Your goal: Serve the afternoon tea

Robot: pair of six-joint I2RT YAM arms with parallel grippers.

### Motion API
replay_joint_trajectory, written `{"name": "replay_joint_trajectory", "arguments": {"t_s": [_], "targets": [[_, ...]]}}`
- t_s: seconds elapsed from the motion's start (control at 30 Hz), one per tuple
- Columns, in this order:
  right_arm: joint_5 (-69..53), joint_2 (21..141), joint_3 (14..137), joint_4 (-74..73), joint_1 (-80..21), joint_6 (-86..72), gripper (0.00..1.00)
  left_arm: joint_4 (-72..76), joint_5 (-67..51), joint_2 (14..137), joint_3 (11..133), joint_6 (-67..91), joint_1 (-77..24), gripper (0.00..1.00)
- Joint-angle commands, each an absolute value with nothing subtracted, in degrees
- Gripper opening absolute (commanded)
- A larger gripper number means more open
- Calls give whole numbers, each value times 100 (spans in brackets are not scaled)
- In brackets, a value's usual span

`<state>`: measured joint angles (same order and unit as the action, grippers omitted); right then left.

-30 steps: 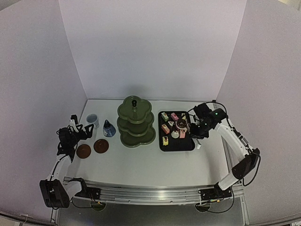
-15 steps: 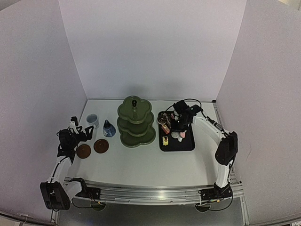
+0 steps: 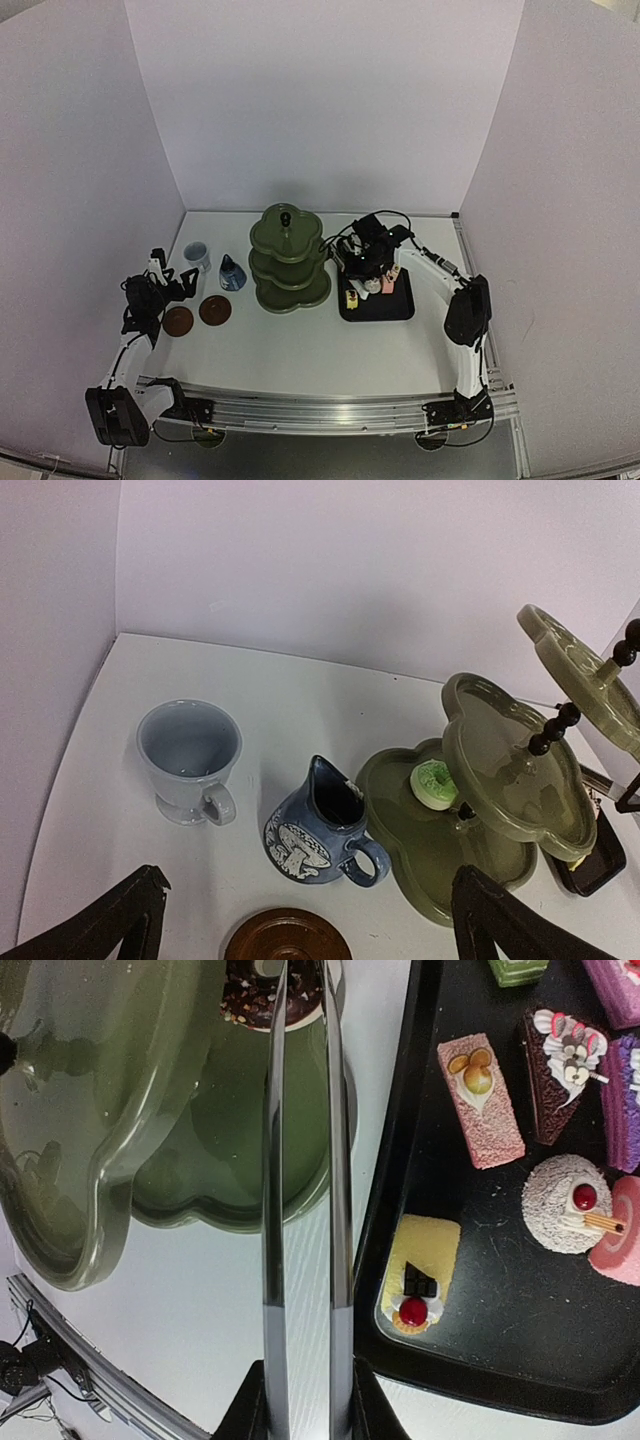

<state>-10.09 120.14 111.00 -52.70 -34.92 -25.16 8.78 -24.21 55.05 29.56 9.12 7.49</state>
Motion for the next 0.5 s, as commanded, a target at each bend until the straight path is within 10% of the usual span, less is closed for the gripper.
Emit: {"name": "replay_joint_trajectory", "arguments": {"t_s": [0.0,0.47], "targets": [[-1468,12179,11287,-4895,-3583,-2697,0,934,-2379,5463,3068,835,735,100],[-1721,12639,11470,-4694,-3710,-2833,0,923,-2364,5467,3081,819,735,100]]}}
